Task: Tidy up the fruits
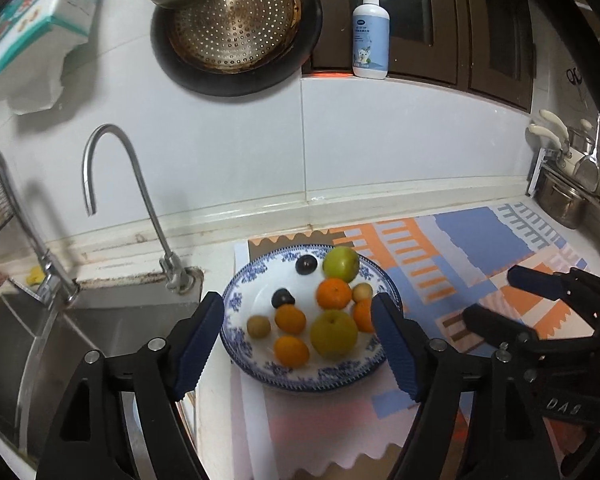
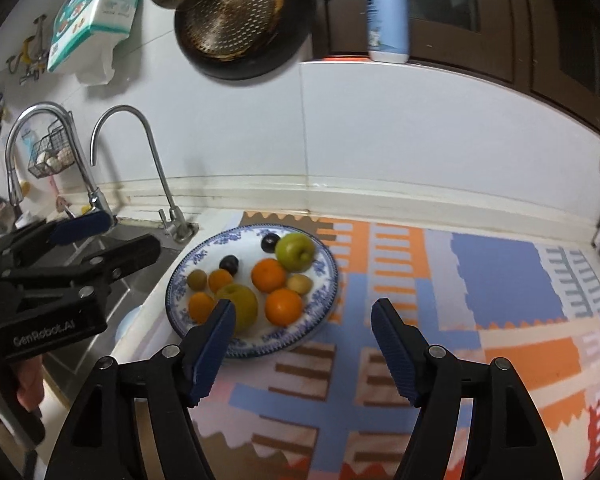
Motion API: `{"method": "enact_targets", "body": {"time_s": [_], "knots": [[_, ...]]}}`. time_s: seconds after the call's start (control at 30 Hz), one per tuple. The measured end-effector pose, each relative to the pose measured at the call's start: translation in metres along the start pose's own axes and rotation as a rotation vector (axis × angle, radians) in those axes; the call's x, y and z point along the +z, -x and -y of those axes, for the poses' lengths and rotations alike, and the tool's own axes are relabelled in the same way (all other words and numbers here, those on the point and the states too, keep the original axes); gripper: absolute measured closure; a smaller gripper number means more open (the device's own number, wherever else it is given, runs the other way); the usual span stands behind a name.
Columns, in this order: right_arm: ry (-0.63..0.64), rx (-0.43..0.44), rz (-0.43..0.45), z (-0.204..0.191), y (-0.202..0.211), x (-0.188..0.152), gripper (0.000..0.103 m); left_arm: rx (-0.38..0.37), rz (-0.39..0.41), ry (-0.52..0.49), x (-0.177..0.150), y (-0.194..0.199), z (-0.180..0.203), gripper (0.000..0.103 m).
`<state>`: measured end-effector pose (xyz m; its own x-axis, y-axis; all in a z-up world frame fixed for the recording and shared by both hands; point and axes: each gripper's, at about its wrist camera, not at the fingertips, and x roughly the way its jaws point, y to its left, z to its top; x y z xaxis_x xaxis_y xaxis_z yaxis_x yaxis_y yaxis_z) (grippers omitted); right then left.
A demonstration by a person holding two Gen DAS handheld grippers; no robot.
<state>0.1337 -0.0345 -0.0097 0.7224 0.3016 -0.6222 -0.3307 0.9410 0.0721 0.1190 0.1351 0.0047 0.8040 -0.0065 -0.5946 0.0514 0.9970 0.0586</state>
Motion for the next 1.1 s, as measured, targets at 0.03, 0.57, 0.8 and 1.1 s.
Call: {"method": "enact_targets", "body": {"time_s": [0.03,0.57,0.8,1.1], "knots": [[-0.005,-0.005,0.001,0.004,0.004,-0.003,0.032,0.002,0.002,0.007,-0.003,0.004,0.003,0.024],[-0.012,-0.036,0.083,0.043,0.108,-0.051,0.019,0.027,0.082,0.041,-0.044,0.096,0.072,0.003],[-0.011,-0.033,0.113,0.049,0.153,-0.069,0.018,0.034,0.114,0.039,-0.055,0.137,0.097,0.001],[-0.004,-0.037,0.139,0.056,0.198,-0.088,0.018,0.047,0.149,0.018,-0.065,0.179,0.124,0.000]]}}
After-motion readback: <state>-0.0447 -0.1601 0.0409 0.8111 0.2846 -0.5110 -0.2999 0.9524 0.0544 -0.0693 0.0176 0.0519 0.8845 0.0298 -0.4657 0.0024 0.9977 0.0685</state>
